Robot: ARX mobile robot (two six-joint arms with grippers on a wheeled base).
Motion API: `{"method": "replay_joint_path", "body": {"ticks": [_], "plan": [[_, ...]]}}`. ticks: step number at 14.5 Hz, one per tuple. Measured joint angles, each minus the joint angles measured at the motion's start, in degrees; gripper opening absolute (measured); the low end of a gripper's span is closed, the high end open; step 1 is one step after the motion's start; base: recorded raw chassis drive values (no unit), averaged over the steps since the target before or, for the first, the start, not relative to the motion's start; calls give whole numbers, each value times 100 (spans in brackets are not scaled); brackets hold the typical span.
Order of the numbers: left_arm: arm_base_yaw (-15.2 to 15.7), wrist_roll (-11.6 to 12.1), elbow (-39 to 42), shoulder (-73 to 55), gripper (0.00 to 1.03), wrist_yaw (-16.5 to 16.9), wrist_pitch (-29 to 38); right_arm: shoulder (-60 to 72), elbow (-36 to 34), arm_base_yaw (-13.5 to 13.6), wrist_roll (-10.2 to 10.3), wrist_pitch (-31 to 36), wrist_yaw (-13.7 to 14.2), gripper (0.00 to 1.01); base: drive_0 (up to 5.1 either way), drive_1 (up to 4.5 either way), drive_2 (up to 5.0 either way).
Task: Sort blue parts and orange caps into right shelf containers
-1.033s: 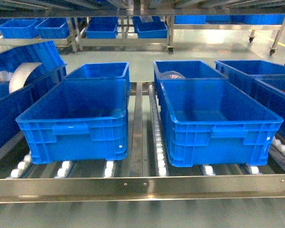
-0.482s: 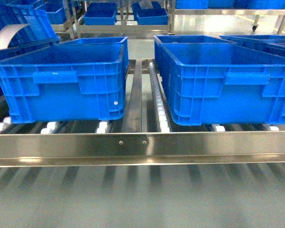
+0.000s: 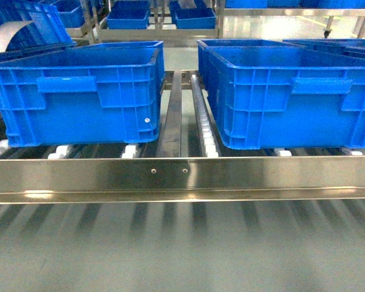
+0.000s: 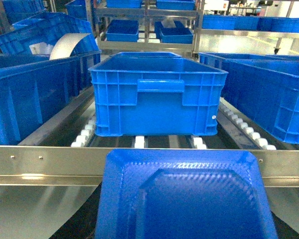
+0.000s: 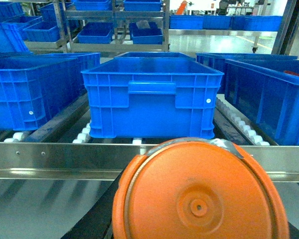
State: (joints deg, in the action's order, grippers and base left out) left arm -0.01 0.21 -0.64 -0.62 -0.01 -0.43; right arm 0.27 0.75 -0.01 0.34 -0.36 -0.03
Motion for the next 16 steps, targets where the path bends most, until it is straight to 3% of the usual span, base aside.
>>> {"method": "replay_joint_path", "body": {"ticks": [14,16], "plan": [[0,0,0,0,41,2,7,0,0,0,0,-4,0,43,3,419,-413],[0,0,0,0,41,2,-20,2,0,0,0,-20,0,43,0,0,0]]}}
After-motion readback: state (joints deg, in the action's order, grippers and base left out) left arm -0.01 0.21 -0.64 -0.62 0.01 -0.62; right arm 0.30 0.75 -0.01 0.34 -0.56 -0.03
